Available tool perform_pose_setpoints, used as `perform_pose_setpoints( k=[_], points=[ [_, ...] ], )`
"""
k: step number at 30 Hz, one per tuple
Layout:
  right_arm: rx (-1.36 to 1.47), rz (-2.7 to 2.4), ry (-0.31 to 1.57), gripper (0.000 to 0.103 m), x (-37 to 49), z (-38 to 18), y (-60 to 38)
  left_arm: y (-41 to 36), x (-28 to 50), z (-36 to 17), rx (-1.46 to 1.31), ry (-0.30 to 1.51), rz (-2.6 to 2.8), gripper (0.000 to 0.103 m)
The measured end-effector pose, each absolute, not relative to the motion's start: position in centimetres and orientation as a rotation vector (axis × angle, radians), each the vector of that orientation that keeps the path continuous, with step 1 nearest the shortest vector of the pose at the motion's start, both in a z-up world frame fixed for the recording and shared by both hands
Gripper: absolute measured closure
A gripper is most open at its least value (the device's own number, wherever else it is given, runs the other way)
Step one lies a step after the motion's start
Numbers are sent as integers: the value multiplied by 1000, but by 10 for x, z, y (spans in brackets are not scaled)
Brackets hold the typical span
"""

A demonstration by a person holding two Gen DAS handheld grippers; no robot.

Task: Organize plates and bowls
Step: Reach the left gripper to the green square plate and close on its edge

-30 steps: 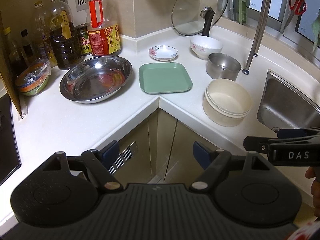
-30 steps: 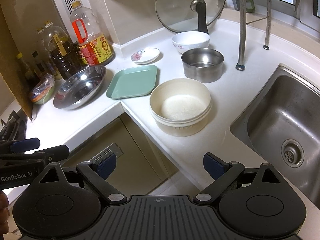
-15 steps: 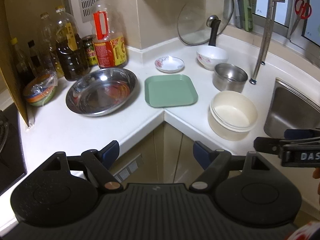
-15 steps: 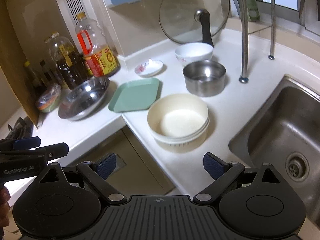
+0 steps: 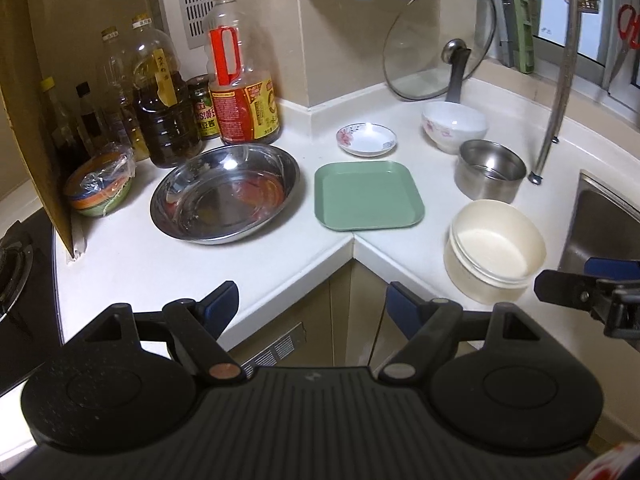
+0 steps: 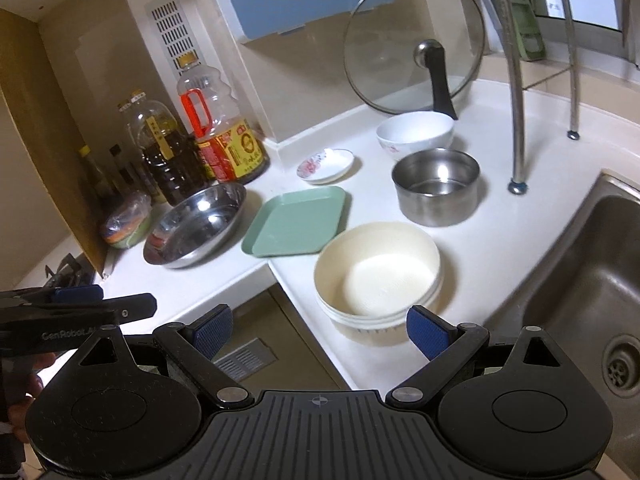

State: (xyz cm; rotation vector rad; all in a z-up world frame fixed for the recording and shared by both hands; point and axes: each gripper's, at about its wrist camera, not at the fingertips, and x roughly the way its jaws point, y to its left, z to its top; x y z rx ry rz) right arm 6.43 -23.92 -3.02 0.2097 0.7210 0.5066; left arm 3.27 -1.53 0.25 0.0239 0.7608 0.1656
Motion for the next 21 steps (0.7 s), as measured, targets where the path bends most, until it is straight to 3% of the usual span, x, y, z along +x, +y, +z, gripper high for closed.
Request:
perform_pose_setpoints(
  k=[8, 21],
  points=[
    [181, 483, 683, 10, 93, -31, -223, -3, 72, -10, -7, 767, 125, 30],
    [191, 441, 773, 44, 182, -54, -184, 19, 165, -33, 7, 789, 3, 49]
  ],
)
